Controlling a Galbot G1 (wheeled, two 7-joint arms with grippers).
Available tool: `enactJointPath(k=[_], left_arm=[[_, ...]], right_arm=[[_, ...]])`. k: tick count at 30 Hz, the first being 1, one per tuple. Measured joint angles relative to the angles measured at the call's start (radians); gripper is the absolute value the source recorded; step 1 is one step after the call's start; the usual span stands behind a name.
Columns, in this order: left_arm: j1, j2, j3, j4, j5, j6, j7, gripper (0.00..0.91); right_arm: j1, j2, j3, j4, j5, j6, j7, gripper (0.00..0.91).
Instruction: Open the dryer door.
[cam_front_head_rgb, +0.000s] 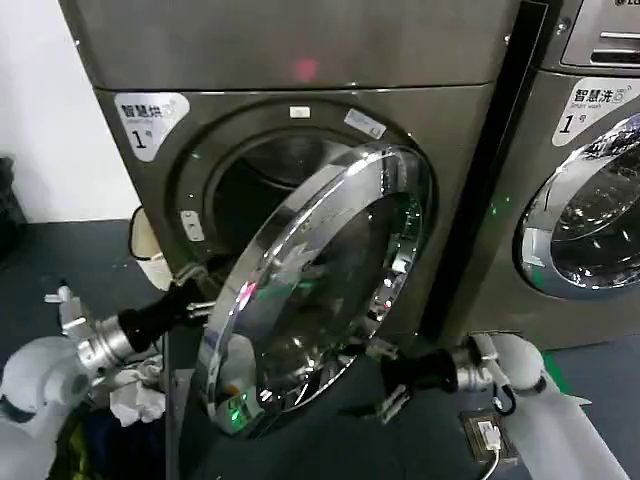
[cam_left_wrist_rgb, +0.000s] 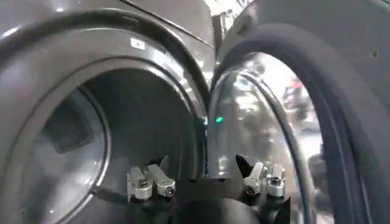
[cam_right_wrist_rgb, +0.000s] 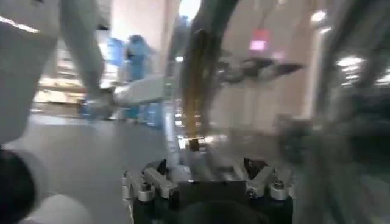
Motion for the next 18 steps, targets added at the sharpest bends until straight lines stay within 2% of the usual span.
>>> enactJointPath(k=[7,12,18], left_arm=[[-0.031,-0.022,0.059,-0.01,0.004,-0.003,0.009,0.907],[-0.047,-0.04,0.102,-0.022,0.006,-0.001,0.014,0.907],[-0.055,-0.037,0.15,-0.047,0.009,-0.002,0.018,0.907]], right_arm=[[-0.142,0.066,0.243,0.075,0.027,0.001,0.024,0.907],[-0.213,0.132,0.427,0.12,0.001,0.0,0.055,0.907],[-0.274,0.214,0.587,0.181,-0.009,0.031,0.199,0.907]])
